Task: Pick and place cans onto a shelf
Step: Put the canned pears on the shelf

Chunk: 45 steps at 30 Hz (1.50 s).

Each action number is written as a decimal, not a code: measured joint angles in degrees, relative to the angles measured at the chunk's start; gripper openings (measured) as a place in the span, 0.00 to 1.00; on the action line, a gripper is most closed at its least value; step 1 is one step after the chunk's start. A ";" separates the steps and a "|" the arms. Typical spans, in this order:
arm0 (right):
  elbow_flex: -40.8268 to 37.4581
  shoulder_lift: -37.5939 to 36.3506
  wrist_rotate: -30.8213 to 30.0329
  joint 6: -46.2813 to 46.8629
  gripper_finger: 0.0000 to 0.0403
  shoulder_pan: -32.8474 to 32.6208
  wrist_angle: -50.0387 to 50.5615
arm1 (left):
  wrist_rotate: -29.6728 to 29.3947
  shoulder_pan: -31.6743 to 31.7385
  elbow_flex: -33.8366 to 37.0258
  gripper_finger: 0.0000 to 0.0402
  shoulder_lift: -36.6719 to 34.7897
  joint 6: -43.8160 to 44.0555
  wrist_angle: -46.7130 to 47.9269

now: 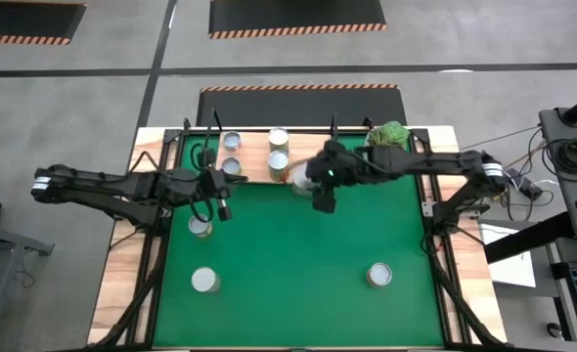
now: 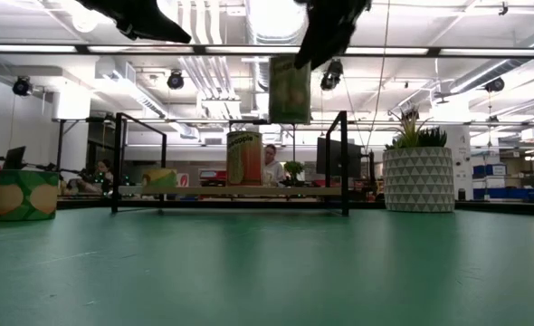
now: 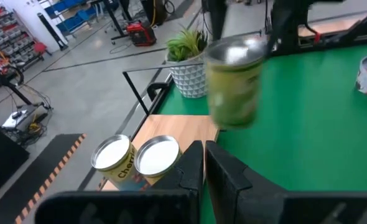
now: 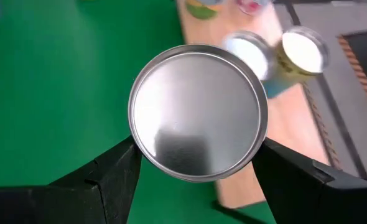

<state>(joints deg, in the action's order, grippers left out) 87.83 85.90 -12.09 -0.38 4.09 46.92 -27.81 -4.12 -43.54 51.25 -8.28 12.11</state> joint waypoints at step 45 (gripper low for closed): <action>-0.28 9.72 9.09 -10.96 0.77 16.09 -2.07 | -0.13 -0.02 1.72 0.00 -1.87 0.27 1.22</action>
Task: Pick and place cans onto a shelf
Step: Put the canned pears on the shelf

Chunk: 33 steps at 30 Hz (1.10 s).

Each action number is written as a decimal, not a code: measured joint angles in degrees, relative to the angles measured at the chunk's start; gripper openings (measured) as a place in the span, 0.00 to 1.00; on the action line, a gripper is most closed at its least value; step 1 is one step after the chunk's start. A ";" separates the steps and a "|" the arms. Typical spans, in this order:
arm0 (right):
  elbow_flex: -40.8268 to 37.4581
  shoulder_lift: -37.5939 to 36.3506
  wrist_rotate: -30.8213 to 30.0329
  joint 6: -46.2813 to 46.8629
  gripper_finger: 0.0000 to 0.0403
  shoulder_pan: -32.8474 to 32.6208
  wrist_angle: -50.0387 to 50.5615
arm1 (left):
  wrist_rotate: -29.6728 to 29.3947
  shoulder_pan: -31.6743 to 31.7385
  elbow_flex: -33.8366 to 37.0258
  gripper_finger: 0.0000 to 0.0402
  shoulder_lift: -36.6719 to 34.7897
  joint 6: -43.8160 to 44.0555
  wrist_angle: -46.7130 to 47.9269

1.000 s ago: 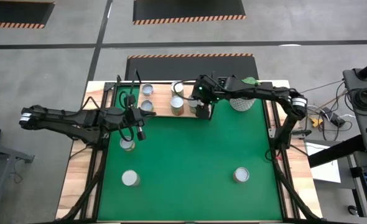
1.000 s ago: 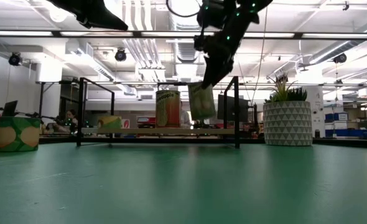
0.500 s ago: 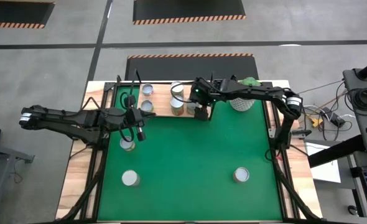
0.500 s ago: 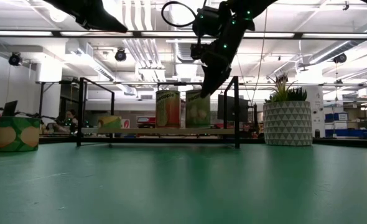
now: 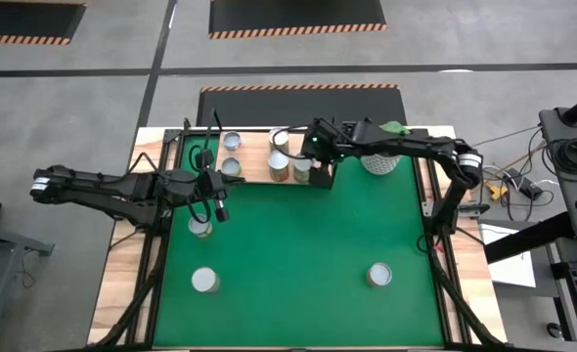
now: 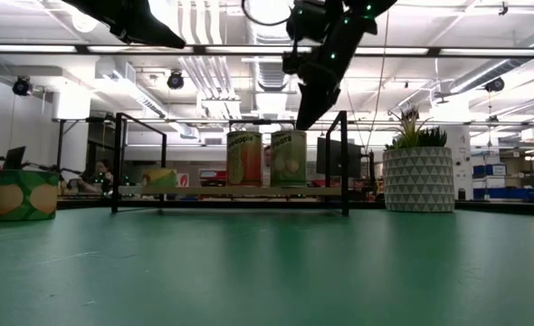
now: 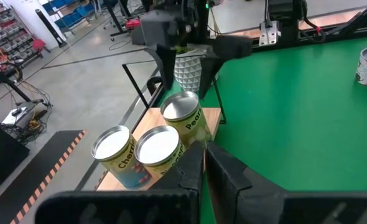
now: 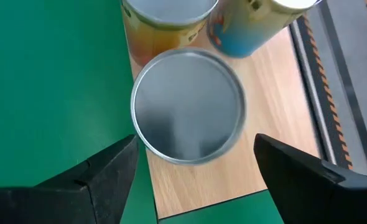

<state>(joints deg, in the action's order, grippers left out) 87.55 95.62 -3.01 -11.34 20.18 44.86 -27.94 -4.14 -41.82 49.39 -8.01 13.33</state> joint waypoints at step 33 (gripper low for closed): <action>0.74 2.99 0.32 -5.15 0.03 -0.50 -4.31 | 0.02 0.00 0.00 0.00 0.04 -0.02 0.04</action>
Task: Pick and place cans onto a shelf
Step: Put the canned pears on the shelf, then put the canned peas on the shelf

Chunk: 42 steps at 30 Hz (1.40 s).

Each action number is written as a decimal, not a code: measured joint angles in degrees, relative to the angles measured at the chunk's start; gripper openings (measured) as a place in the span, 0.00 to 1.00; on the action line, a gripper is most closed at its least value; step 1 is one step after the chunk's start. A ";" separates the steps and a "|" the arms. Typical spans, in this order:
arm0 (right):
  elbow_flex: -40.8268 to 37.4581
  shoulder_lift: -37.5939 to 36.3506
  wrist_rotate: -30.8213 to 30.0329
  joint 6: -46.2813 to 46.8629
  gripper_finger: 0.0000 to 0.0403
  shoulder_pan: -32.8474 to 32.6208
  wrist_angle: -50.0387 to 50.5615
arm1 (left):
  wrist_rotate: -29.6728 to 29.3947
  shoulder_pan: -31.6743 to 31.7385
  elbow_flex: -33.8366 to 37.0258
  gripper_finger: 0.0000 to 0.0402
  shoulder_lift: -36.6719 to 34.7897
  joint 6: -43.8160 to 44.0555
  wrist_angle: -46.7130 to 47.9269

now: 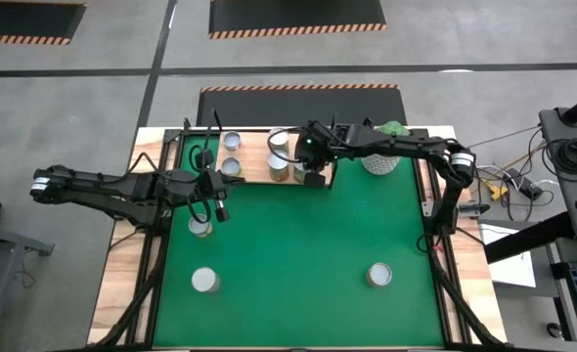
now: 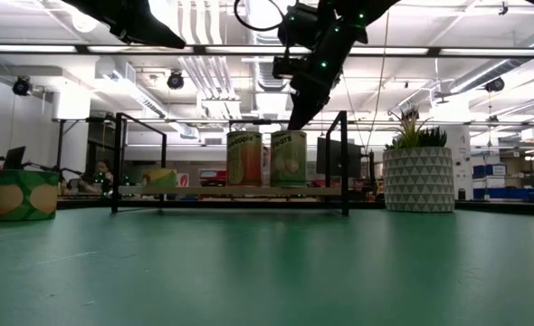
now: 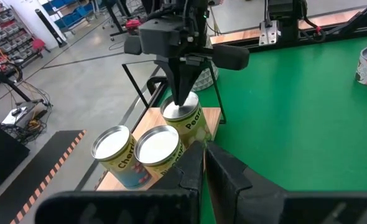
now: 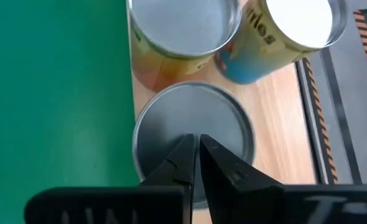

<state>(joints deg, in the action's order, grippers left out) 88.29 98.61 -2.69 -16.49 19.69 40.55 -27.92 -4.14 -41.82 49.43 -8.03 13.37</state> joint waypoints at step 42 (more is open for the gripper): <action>-17.35 -18.23 -0.32 -0.09 0.03 -22.33 -17.03 | 10.86 -5.72 -1.15 0.00 2.50 63.73 39.09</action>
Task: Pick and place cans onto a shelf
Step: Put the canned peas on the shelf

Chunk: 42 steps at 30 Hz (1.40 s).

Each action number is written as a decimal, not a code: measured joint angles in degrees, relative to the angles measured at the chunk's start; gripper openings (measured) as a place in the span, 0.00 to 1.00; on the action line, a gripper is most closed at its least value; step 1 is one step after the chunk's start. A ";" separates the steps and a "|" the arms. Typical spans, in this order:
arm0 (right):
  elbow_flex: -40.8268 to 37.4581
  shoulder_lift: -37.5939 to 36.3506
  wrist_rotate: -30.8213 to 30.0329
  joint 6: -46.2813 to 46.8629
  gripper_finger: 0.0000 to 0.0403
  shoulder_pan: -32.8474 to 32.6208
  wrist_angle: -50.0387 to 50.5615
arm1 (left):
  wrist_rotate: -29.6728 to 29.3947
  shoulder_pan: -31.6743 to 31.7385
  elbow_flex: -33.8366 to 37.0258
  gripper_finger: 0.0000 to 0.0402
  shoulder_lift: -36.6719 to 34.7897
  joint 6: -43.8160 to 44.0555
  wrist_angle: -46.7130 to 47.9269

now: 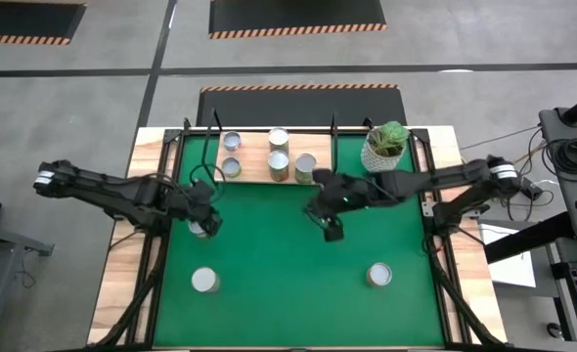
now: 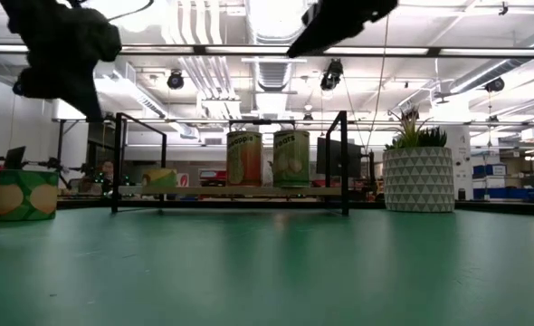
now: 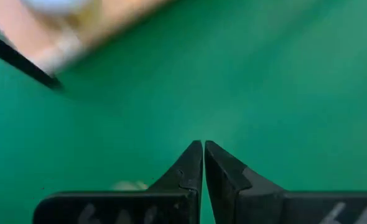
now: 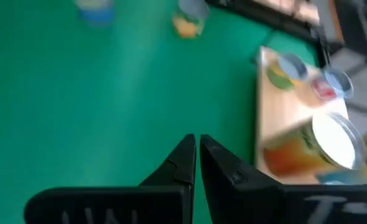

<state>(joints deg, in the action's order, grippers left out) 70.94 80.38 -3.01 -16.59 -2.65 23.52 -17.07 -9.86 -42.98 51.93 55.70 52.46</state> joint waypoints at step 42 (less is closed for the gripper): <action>-17.44 -16.94 -0.79 -5.05 0.03 -3.76 -20.82 | 12.06 -36.20 -33.10 0.81 43.95 63.38 22.80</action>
<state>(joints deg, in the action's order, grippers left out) 53.49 63.44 -3.79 -21.64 -6.41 2.70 -5.01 -46.06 -76.07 95.88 119.07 75.26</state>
